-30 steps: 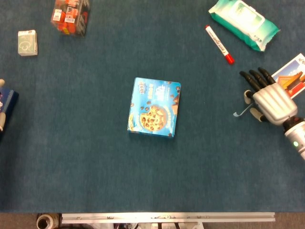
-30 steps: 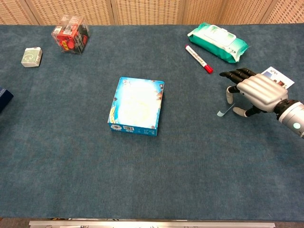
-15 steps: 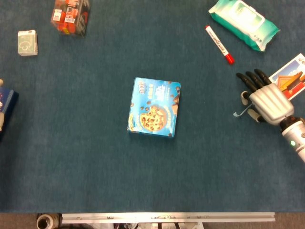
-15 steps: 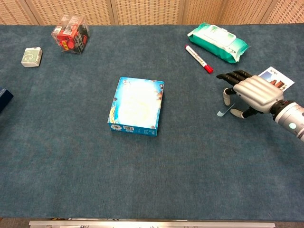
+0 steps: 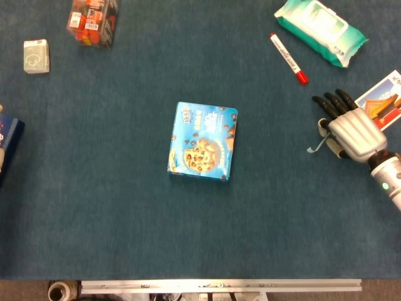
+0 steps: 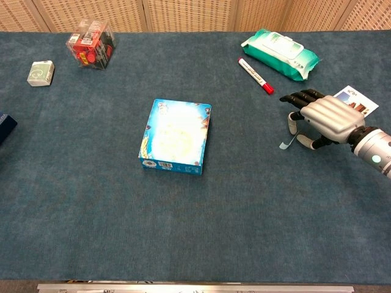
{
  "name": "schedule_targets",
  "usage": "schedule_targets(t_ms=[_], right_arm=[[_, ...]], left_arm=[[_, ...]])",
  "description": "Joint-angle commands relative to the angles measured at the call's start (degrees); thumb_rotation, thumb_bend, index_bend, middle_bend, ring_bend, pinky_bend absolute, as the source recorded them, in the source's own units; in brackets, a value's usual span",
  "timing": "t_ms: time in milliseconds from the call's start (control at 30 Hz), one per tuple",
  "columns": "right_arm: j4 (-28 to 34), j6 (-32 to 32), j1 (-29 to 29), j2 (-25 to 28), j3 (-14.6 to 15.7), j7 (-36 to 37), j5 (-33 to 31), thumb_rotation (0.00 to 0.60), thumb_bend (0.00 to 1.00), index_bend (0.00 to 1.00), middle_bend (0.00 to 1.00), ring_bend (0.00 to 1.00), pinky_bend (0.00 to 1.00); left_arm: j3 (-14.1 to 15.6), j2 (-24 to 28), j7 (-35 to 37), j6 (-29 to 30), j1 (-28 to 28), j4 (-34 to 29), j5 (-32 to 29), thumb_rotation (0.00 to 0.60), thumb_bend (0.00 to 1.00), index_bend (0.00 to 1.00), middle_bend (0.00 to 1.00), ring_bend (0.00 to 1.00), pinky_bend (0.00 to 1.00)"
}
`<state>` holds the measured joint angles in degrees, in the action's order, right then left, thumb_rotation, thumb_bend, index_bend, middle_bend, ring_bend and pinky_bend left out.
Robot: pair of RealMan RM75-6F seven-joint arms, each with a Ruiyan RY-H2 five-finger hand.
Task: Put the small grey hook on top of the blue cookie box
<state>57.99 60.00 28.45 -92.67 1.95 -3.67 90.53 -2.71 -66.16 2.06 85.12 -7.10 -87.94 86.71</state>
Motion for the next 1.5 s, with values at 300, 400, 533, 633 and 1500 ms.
schedule_targets(t_ms=[300,400,533,633,1500], right_arm=[[1.58,0.31,-0.28,1.35,-0.06,-0.25,-0.71,0.6,0.38,0.55,0.11,0.0,0.0],[1.43,-0.21,-0.44,1.24,0.13,-0.56,-1.11,0.6,0.39,0.55,0.11,0.0,0.0],[0.86,-0.1,-0.51,0.78,0.07,-0.4,-1.25,0.6,0.39,0.55,0.11,0.0,0.0],[0.44,0.06,-0.35,0.52,0.02,-0.31,-1.05,0.6,0.39,0.55,0.11,0.0,0.0],[-0.23,0.56,0.23,0.15,-0.42,-0.7,-1.2,0.6,0.42,0.57,0.16,0.0,0.0]], left_arm=[[0.03,0.01,-0.2,-0.43,-0.16,0.05,-0.07,0.6,0.37,0.19,0.34,0.31,0.22],[0.11,0.06,-0.32,-0.59,-0.22,-0.04,0.0,0.6,0.37,0.19,0.33,0.31,0.22],[0.06,0.21,-0.34,-0.64,-0.19,-0.11,-0.17,0.6,0.37,0.19,0.33,0.31,0.22],[0.06,0.27,-0.18,-0.47,-0.14,-0.15,-0.05,0.6,0.37,0.19,0.33,0.31,0.22],[0.31,0.93,1.1,-0.34,-0.09,-0.35,0.61,0.6,0.37,0.19,0.33,0.31,0.22]])
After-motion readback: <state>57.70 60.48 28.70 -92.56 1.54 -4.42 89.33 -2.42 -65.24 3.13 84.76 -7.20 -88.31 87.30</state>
